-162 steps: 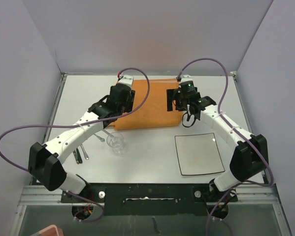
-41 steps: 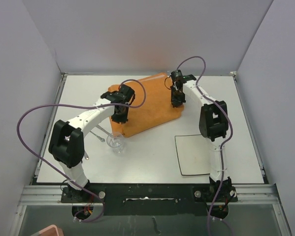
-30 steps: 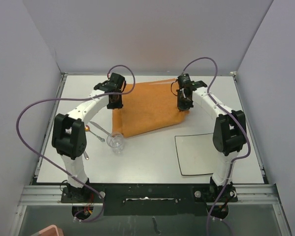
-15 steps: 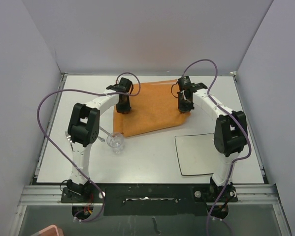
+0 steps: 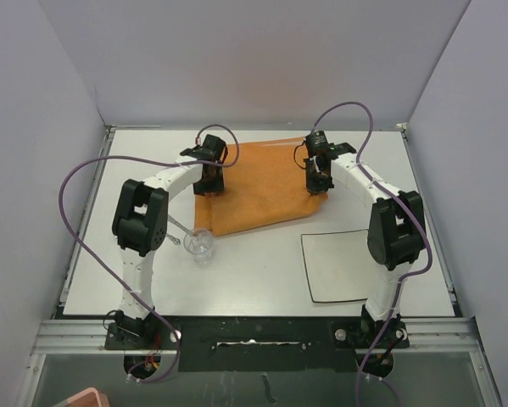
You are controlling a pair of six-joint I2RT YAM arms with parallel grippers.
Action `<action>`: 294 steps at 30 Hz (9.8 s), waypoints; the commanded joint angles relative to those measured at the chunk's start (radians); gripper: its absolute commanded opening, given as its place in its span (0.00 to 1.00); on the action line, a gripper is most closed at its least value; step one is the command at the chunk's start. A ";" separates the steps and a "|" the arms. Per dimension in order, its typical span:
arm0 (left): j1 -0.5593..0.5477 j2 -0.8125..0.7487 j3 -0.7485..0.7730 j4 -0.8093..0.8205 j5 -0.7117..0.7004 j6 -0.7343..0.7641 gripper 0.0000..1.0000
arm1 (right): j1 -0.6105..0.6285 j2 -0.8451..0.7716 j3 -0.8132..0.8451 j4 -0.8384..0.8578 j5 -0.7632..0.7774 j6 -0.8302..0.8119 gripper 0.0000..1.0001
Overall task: Set the dinner table for one person
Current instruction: Flatten out the napkin at the center of the board.
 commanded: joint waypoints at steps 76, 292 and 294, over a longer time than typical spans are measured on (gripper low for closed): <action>0.074 -0.122 0.045 0.398 0.072 -0.040 0.00 | -0.044 0.101 0.249 0.201 0.016 -0.003 0.00; -0.123 -0.469 -0.384 0.103 -0.139 -0.221 0.55 | 0.195 -0.448 -0.293 0.213 -0.027 -0.161 0.85; -0.123 -0.445 -0.384 0.133 -0.109 -0.213 0.54 | 0.221 -0.473 -0.300 0.212 -0.027 -0.183 0.85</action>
